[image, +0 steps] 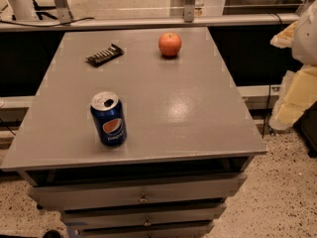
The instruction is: Move apple near pepsi can
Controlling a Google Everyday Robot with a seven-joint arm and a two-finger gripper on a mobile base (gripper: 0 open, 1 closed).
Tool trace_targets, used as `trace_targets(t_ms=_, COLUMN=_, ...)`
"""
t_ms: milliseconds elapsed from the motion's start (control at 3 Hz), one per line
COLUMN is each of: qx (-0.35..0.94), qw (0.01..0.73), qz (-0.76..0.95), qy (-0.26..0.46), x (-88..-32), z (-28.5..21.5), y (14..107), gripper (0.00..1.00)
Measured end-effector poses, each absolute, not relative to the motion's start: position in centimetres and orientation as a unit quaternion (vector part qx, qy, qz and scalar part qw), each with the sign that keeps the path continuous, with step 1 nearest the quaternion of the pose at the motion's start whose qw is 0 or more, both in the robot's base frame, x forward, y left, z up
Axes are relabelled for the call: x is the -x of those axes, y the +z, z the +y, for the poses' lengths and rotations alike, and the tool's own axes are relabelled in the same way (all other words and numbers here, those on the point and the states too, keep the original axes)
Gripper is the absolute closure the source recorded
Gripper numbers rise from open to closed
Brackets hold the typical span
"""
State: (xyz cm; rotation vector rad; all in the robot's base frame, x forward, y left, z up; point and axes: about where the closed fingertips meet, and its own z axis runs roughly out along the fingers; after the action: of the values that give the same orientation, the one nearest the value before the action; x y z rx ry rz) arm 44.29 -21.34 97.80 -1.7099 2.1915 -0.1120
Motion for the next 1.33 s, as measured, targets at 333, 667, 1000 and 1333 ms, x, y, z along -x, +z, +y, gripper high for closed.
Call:
trace_targets(t_ms=333, qx=0.609, qw=0.214, qz=0.763, qy=-0.036, x=-47.4, z=-19.9, y=96.3, gripper=0.0)
trace_targets(t_ms=667, qx=0.597, qw=0.272, qz=0.755, qy=-0.024, x=-52.9, z=-17.9, y=94.7, gripper=0.0)
trace_targets(t_ms=1000, qx=0.567, qw=0.323, qz=0.757, qy=0.01, x=-58.6, z=-16.1, y=93.6, gripper=0.0)
trace_targets(t_ms=1333, qx=0.526, qw=0.38, qz=0.758, qy=0.061, x=-64.0, z=-14.2, y=93.1, gripper=0.0)
